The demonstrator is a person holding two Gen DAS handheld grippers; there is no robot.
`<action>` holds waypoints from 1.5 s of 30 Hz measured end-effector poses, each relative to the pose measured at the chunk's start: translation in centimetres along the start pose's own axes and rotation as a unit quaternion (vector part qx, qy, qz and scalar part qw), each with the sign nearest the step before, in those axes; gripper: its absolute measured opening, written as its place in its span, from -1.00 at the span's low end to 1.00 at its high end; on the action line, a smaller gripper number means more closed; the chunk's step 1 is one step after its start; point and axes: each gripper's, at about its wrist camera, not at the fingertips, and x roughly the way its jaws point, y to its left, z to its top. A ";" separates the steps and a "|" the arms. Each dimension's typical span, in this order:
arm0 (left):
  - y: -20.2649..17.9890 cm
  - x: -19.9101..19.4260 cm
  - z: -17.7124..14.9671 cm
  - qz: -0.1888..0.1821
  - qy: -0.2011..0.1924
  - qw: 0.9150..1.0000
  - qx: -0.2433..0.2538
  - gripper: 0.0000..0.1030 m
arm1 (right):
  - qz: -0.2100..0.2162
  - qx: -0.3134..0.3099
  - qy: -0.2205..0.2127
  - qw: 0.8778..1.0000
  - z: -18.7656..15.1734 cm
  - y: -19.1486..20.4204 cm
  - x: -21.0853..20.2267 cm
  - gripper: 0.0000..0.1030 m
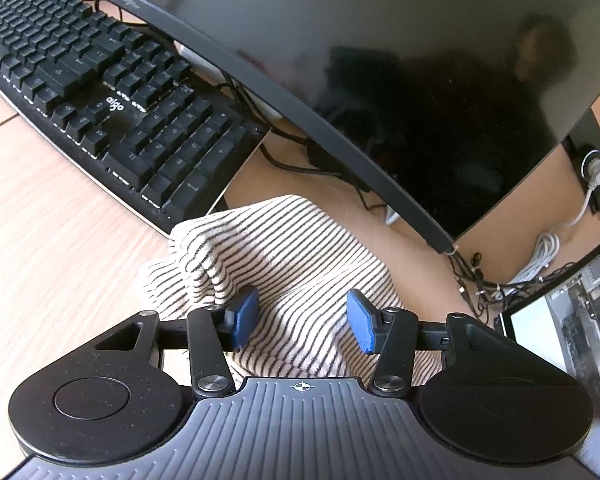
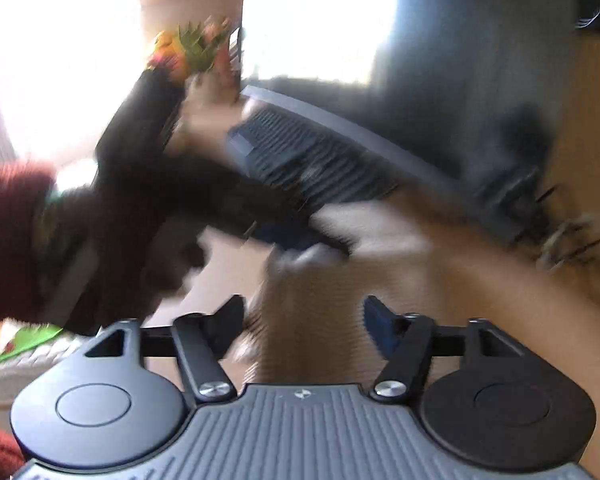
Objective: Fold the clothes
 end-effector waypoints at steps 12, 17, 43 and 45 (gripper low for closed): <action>0.1 -0.4 -0.1 -0.012 -0.002 1.000 0.019 0.05 | -0.051 0.174 0.047 0.982 -0.5 -9.7 8.6 0.76; 0.5 -0.2 0.0 -0.023 0.002 1.000 0.018 0.05 | -0.006 0.215 0.055 0.975 -1.0 -9.7 10.1 0.76; -1.0 -0.8 -0.2 0.011 -0.021 0.998 0.052 0.29 | -0.087 0.070 0.021 0.994 -4.5 3.3 4.1 0.67; -2.8 -2.9 -2.2 0.050 -0.057 0.995 0.058 0.62 | -0.082 0.085 0.011 0.993 -5.9 2.1 1.7 0.93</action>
